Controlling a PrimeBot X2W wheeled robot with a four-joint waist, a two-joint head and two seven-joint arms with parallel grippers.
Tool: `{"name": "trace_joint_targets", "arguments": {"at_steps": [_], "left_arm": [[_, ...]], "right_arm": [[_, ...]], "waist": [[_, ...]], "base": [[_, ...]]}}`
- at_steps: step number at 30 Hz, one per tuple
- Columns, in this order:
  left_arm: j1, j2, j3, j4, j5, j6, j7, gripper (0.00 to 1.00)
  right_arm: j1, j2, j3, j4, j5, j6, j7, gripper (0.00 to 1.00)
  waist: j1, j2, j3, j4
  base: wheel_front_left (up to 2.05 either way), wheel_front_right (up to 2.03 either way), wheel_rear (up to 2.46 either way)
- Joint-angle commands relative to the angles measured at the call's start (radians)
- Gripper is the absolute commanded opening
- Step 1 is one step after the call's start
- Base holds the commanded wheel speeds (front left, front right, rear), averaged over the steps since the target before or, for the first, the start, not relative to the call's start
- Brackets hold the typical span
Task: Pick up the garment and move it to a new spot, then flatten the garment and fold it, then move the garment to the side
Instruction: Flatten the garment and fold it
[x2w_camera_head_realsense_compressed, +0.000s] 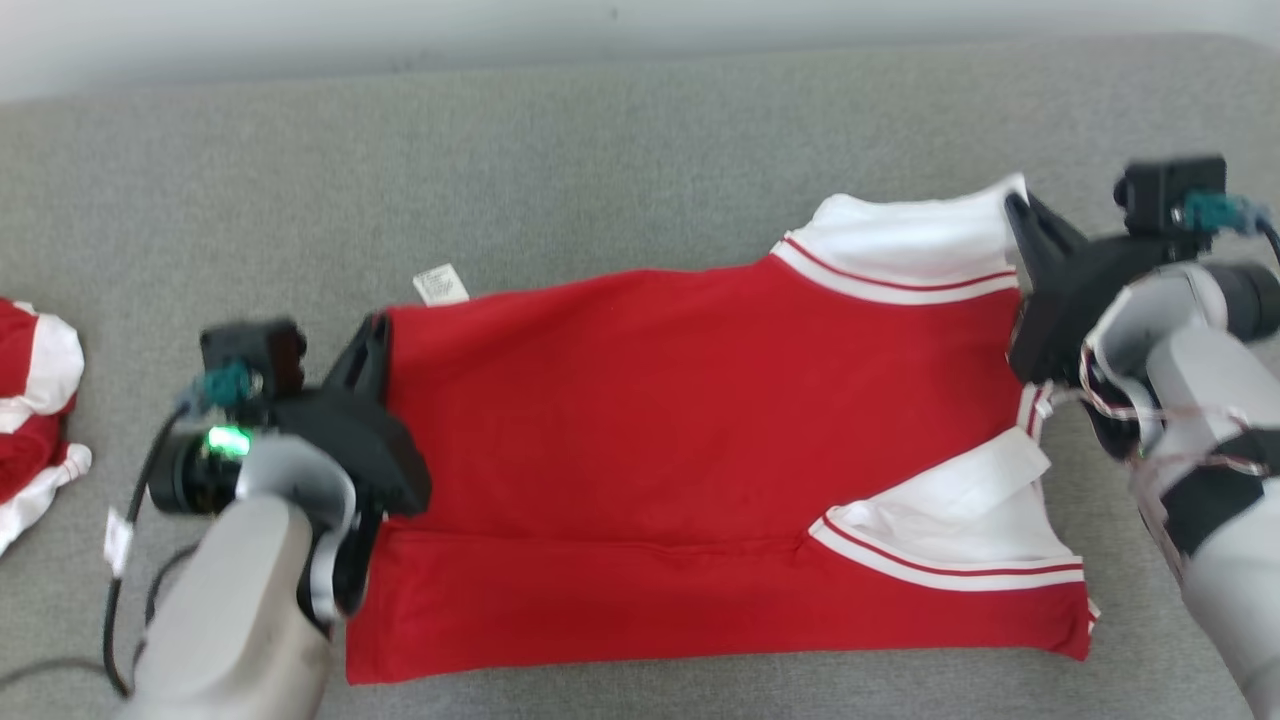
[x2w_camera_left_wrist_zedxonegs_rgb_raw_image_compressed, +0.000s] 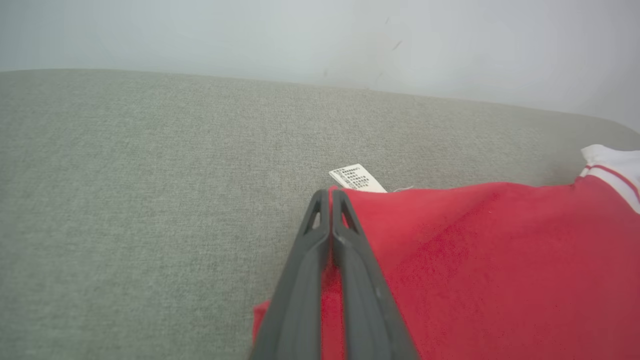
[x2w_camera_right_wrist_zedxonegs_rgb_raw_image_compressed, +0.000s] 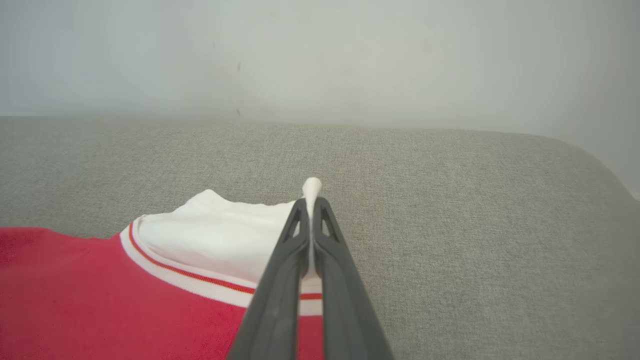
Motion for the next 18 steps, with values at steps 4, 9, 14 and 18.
{"name": "trace_joint_targets", "arguments": {"at_steps": [4,9,14,18], "left_arm": [[0.12,-0.008,0.018,-0.001,-0.033,0.01,-0.056,0.0],[0.201,0.003,0.025,0.006,-0.044,0.029,-0.062,0.0],[0.264,0.014,0.033,0.012,-0.056,0.038,-0.075,0.0],[0.299,0.018,0.035,0.012,-0.064,0.044,-0.081,0.0]], "right_arm": [[0.162,-0.057,0.006,-0.12,0.047,-0.003,0.024,0.0],[0.312,-0.074,-0.005,-0.233,0.045,-0.003,0.048,0.0],[0.45,-0.08,-0.055,-0.319,0.024,-0.003,0.081,0.0],[0.545,-0.071,-0.1,-0.395,-0.01,-0.003,0.116,0.0]], "waist": [[0.0001,0.0,-0.091,-0.031],[0.0001,0.0,-0.129,-0.052],[0.0001,0.0,-0.153,-0.059],[0.0001,0.0,-0.17,-0.06]], "base": [[0.0,0.0,0.0],[0.0,0.0,0.0],[0.0,0.0,0.0],[0.0,0.0,0.0]]}}
